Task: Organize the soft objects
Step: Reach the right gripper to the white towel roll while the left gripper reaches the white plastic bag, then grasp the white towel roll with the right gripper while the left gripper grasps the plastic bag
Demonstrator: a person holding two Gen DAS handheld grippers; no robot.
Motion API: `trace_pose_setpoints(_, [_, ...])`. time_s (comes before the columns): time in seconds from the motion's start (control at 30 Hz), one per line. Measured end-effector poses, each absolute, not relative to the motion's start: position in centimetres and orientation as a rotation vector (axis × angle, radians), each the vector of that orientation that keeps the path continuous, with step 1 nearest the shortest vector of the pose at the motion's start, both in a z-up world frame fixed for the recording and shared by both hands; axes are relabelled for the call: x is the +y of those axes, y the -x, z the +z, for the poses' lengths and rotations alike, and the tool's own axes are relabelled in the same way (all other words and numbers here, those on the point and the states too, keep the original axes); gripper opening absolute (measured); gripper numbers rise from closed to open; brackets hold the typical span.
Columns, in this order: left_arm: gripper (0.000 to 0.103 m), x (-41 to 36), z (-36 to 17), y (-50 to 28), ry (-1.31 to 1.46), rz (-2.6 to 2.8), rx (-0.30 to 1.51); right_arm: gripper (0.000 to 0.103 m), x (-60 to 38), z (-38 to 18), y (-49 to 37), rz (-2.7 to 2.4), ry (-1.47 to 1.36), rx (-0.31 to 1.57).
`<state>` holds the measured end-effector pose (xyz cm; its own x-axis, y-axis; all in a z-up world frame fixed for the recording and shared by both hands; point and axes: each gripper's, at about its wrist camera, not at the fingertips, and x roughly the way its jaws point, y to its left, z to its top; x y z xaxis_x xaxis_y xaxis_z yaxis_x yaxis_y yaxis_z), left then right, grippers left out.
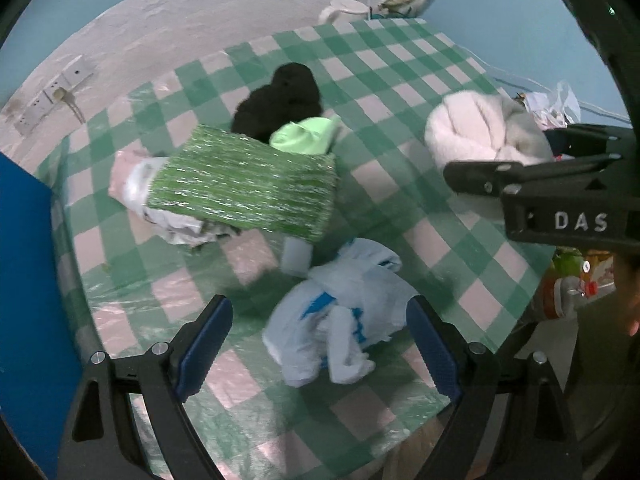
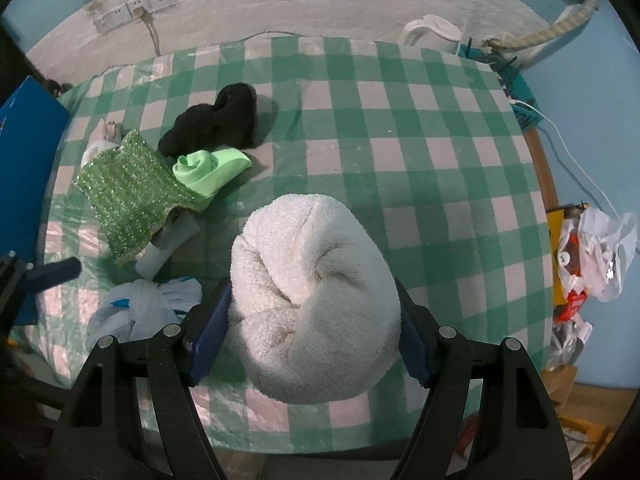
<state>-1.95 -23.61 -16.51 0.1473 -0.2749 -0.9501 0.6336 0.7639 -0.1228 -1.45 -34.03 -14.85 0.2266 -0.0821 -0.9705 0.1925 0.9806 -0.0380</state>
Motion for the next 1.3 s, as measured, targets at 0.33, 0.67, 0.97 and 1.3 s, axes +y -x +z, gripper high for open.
trace_pose_setpoints(0.33, [0.090, -25.4, -19.2, 2.9, -0.426, -0.684, 1.305, 0.074, -35.2, -14.8, 2.0, -0.196, -0.105, 1.321])
trace_pose_setpoints(0.67, [0.075, -25.8, -20.4, 3.0, -0.409, -0.710, 1.312, 0.074, -34.7, -14.8, 1.9, -0.173, -0.092, 1.318])
trace_pose_setpoints(0.97, [0.053, -23.9, -19.5, 3.0, -0.346, -0.724, 1.299, 0.074, -34.2, -14.4, 1.3, -0.168, -0.087, 1.304])
trace_pose_setpoints(1.3, [0.051, -22.5, -16.0, 3.6, -0.315, -0.741, 1.235, 0.074, -33.2, -13.5, 0.7, -0.152, -0.082, 1.281])
